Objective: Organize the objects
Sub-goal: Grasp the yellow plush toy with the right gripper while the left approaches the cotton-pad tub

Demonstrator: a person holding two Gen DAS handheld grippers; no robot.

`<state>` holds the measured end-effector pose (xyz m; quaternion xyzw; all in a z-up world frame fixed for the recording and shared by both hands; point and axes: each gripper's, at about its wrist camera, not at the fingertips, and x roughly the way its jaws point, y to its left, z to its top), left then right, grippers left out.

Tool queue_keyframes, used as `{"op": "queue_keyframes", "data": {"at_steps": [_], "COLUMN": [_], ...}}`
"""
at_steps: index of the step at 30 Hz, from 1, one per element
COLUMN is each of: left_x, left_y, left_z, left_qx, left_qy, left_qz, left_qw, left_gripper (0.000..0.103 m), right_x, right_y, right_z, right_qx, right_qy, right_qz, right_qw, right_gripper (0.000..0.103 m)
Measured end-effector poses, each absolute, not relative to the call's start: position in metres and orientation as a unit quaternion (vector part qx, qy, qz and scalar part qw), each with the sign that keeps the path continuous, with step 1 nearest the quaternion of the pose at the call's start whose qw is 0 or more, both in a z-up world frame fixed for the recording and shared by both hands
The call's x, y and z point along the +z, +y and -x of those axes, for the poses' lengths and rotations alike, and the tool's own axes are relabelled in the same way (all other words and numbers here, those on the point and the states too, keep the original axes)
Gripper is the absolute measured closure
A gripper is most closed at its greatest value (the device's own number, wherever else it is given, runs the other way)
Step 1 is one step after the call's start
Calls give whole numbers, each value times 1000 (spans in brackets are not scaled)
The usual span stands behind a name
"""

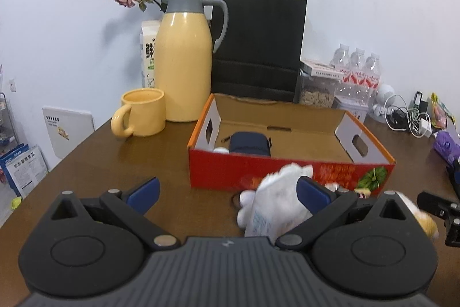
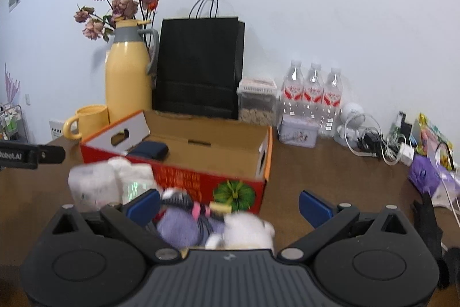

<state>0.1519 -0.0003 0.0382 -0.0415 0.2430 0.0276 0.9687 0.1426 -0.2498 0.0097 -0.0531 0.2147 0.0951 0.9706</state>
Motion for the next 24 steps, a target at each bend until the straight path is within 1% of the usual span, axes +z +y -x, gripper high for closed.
{"op": "queue_keyframes", "data": {"at_steps": [5, 9, 20, 24], "left_x": [28, 20, 6, 1], "left_y": [0, 2, 0, -4], "left_z": [-135, -125, -122, -122], "left_qx": [24, 24, 31, 24], "left_qy": [250, 251, 267, 266], "left_qz": [41, 49, 61, 65], "left_qw": [967, 966, 961, 961], "left_gripper": [0, 0, 0, 0], "right_x": [-13, -29, -49, -54], "right_y": [-265, -277, -291, -284], "right_z": [-127, -116, -149, -155], "right_qx": [98, 120, 147, 156], "right_qy": [230, 209, 255, 264], "right_qz": [35, -2, -64, -48], "right_qw": [968, 970, 954, 951], "right_gripper": [0, 0, 0, 0]}}
